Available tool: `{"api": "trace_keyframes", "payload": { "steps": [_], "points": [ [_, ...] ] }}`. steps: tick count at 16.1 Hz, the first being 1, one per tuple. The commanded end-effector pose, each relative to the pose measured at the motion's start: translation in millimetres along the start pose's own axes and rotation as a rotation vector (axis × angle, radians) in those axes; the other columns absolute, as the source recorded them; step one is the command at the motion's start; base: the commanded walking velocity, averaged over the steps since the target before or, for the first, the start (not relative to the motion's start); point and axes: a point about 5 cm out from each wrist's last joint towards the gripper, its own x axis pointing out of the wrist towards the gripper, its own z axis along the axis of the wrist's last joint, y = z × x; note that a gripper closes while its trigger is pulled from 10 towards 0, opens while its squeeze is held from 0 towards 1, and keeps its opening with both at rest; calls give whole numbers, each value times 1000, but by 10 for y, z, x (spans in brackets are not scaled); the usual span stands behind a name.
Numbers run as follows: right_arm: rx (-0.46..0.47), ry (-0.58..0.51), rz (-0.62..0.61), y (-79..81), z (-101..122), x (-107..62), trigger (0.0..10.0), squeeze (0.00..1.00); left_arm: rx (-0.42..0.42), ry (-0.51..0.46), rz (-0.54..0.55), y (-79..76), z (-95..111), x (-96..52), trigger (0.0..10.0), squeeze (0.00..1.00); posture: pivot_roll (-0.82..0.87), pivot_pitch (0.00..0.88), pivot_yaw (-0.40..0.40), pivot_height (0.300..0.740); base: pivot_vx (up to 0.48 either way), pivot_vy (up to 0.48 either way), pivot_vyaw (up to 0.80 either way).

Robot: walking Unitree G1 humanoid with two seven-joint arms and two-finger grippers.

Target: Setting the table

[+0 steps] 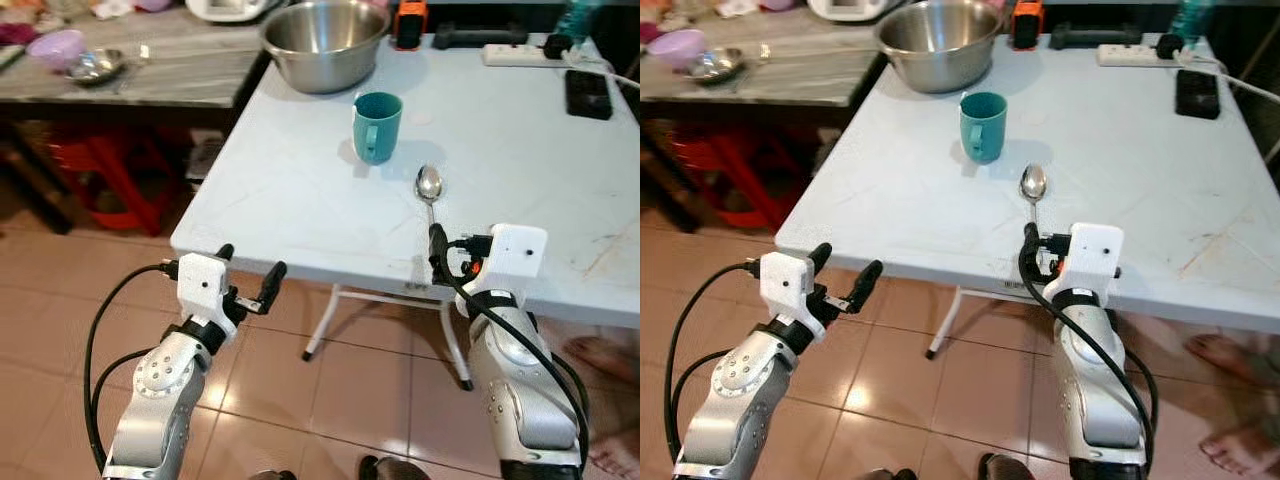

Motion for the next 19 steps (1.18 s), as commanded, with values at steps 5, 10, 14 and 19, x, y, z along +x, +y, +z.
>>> {"api": "trace_keyframes", "payload": {
  "steps": [5,10,14,19],
  "points": [
    [-6,-6,6,22,4,-27,10000,0,-20,-4,-42,-17,17,-35,10000,0,-159,174,97,740,48,0,0],
    [-6,1,-18,-7,-11,-23,10000,0,-27,-5,-61,-32,20,-41,10000,0,-155,177,101,740,291,0,0],
    [4,12,-23,-11,-26,-26,10000,0,-29,-2,-71,-40,19,-44,10000,0,-156,181,102,740,331,0,0],
    [1,14,-19,-3,-33,-31,10000,0,-59,6,-85,-69,-9,-72,10000,0,-155,182,100,740,131,0,0]
  ]
}}
